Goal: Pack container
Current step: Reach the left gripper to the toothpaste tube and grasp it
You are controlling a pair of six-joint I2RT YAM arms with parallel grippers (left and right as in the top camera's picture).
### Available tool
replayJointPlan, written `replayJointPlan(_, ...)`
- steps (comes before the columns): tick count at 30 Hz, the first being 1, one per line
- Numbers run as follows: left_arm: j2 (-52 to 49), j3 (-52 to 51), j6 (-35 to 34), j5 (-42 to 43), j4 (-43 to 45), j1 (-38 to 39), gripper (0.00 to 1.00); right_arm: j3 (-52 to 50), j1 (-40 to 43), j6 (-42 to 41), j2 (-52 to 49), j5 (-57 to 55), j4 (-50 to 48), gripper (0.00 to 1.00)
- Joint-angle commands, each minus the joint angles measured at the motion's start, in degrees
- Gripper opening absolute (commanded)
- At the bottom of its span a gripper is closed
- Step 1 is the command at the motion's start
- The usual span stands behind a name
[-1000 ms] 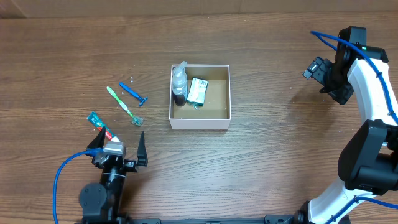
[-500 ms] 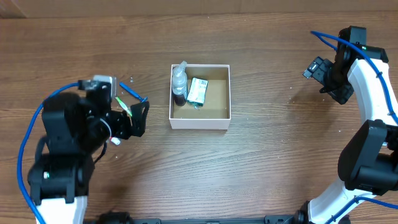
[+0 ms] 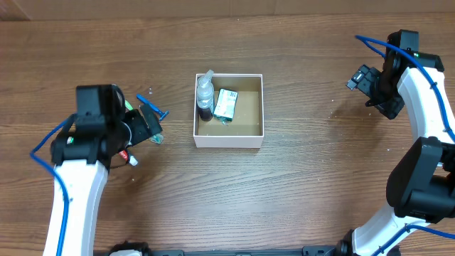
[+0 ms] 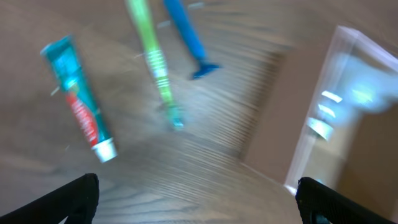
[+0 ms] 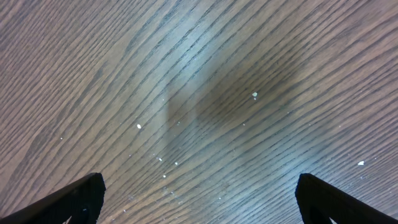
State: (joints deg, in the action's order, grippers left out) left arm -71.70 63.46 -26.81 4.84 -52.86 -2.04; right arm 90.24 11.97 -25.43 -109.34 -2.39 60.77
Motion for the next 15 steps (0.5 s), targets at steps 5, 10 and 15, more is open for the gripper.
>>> replayJointPlan(5,-12.1,0.8,-21.3,-8.0,0.6,-0.3,1.0,1.3,-0.1,-0.1,0.0,-0.5,-0.3,1.0)
replayJointPlan(10,-19.2,0.8,-23.2,-8.0,1.8,-2.3,1.0,1.3,-0.1,-0.1,0.0,-0.5,-0.3,1.0)
replayJointPlan(15,-27.0,0.8,-23.4,-7.8,2.9,-8.0,1.0,1.3,-0.1,-0.1,0.0,-0.5,-0.3,1.0)
